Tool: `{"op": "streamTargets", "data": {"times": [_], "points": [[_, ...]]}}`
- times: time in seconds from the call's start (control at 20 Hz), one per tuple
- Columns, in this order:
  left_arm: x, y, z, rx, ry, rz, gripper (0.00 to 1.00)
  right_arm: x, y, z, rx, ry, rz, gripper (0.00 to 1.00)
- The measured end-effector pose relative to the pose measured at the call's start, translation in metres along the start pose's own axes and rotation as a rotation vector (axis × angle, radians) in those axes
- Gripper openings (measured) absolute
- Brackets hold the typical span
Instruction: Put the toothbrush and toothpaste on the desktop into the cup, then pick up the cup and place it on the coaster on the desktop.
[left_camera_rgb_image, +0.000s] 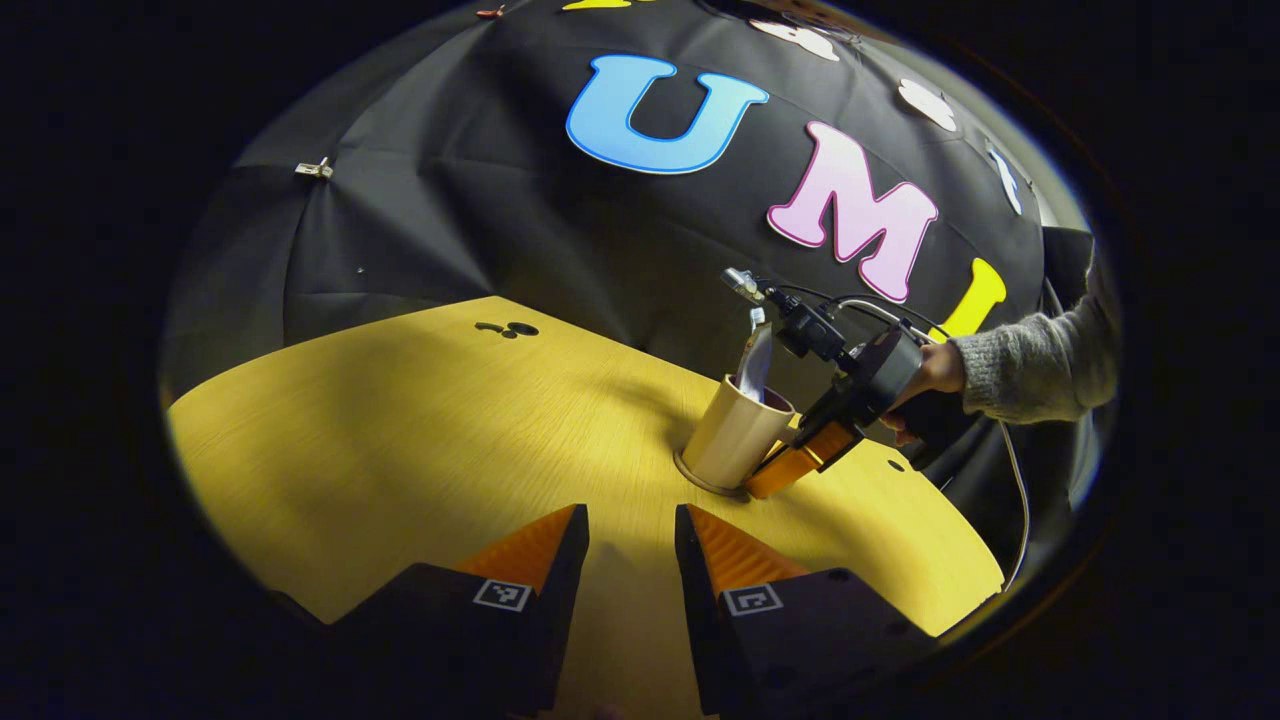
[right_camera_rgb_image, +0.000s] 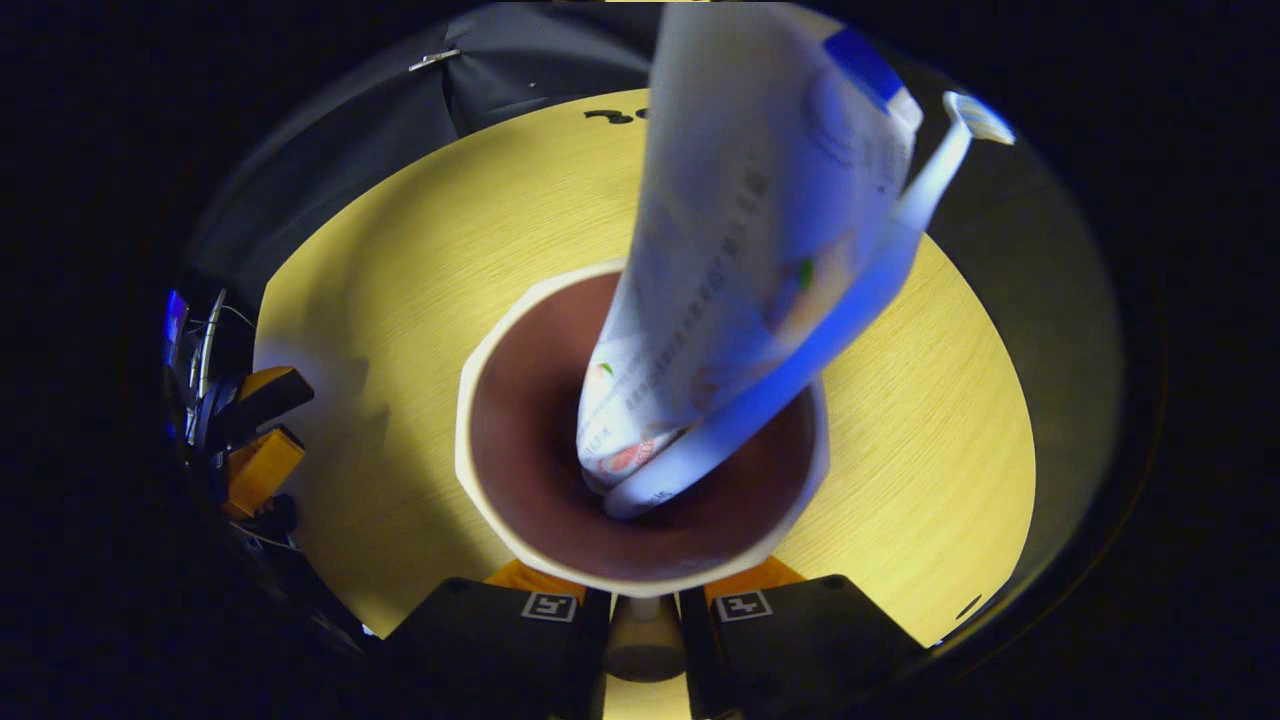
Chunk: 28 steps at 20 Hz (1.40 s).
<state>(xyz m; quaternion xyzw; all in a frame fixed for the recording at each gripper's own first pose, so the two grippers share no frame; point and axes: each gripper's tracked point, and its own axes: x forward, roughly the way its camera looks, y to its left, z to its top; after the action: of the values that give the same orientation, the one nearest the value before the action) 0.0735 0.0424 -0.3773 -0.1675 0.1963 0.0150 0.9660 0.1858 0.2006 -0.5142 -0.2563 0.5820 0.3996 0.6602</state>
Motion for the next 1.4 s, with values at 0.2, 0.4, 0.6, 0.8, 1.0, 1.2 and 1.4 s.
{"op": "streamTargets", "data": {"times": [0.2, 0.4, 0.6, 0.8, 1.0, 1.2, 1.4], "points": [[0.002, -0.006, -0.001, 0.007, 0.004, 0.001, 0.55, -0.021, -0.002, 0.001, -0.006, -0.052, -0.009, 0.41], [0.002, -0.016, 0.0, 0.019, 0.007, -0.008, 0.55, -0.047, -0.008, 0.004, 0.0, -0.11, -0.03, 0.48], [-0.001, -0.028, 0.006, 0.035, 0.01, -0.019, 0.55, -0.077, -0.01, 0.0, 0.034, -0.156, -0.043, 0.61], [-0.005, -0.045, 0.029, 0.051, 0.003, -0.036, 0.55, -0.13, -0.005, 0.006, 0.066, -0.272, -0.046, 0.61], [-0.013, -0.069, 0.074, 0.1, -0.012, -0.041, 0.56, -0.209, 0.004, 0.024, 0.109, -0.498, -0.059, 0.61], [-0.033, -0.104, 0.139, 0.127, -0.063, -0.064, 0.65, -0.291, 0.009, 0.023, 0.197, -0.709, -0.085, 0.63], [-0.058, -0.138, 0.198, 0.121, -0.124, -0.087, 0.72, -0.359, 0.019, 0.017, 0.199, -0.869, -0.174, 0.67]]}}
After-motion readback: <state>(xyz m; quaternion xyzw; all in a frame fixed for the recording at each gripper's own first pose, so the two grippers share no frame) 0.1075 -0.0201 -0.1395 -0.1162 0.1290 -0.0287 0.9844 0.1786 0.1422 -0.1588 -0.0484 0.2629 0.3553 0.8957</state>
